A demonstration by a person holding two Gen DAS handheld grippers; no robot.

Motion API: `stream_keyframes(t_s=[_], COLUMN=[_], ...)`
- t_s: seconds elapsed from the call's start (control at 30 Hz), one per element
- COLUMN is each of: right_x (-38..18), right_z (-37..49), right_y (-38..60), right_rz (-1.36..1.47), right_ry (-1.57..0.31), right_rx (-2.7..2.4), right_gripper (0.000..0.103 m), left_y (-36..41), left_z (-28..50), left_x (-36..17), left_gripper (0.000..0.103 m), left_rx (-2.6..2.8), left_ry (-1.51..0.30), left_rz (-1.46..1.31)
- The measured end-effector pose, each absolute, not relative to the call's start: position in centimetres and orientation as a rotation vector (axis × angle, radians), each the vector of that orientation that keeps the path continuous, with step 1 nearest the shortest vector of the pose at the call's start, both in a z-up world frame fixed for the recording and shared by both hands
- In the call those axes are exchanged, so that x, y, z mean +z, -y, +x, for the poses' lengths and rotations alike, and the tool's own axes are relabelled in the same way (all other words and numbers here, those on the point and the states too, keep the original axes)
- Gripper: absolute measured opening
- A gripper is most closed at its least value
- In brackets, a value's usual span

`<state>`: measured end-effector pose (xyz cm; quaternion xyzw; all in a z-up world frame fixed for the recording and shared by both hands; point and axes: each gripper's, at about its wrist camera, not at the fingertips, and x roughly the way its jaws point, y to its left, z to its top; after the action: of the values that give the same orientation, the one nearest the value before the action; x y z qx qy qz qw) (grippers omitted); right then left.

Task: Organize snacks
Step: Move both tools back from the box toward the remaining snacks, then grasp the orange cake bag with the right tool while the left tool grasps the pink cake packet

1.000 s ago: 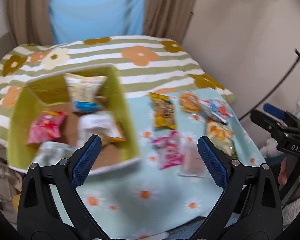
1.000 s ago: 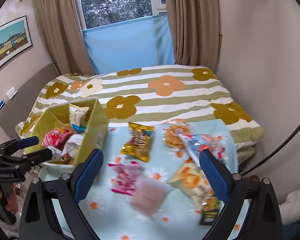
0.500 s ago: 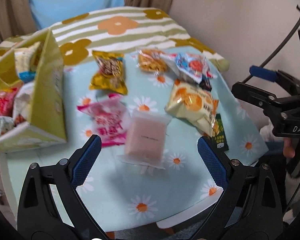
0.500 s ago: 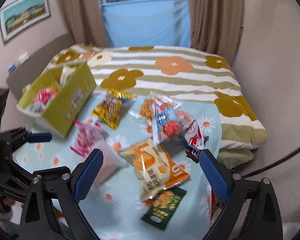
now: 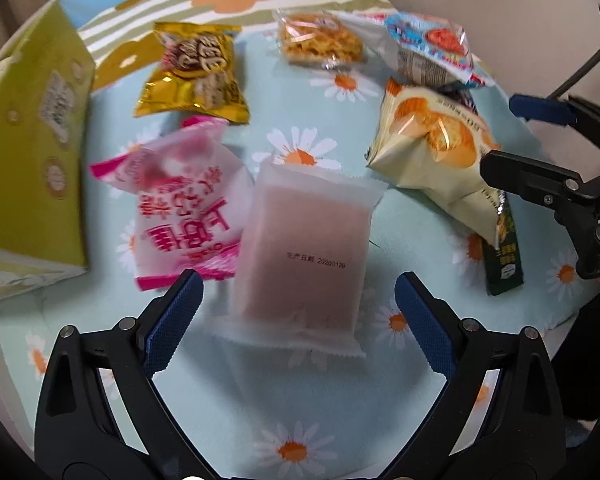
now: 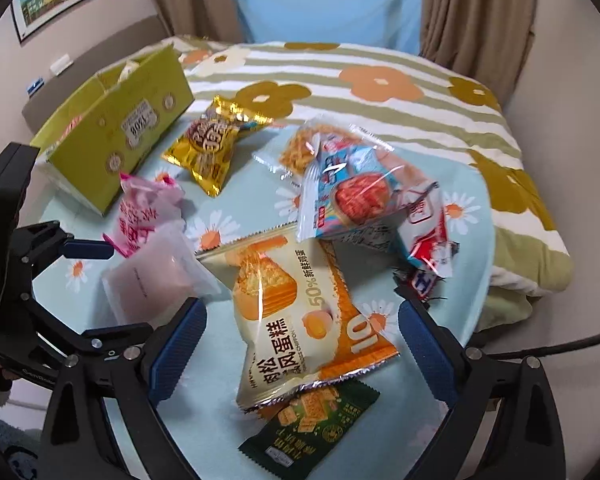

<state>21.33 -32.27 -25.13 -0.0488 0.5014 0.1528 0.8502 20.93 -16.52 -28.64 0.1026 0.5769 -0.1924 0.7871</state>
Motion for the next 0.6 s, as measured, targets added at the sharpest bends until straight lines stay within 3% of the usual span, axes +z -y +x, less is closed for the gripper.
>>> stream_keyframes(t_s=[0.33,0.6], right_x=[-27.2,-28.0], right_z=[22.8,23.8], right_y=[31.9,30.9], right_rz=[-0.131,-0.144], right_ry=[-1.124,-1.155], right_rx=[0.359,0.423], right_gripper=[0.096,0.096], left_y=[17.8,18.3], left_z=[21.5,21.7], left_x=[-30.6,-30.8], left_gripper=[0.092,0.076], left_rx=[-0.431,-0.432], left_ry=[-1.254,-1.244], left_rz=[0.311,0.374])
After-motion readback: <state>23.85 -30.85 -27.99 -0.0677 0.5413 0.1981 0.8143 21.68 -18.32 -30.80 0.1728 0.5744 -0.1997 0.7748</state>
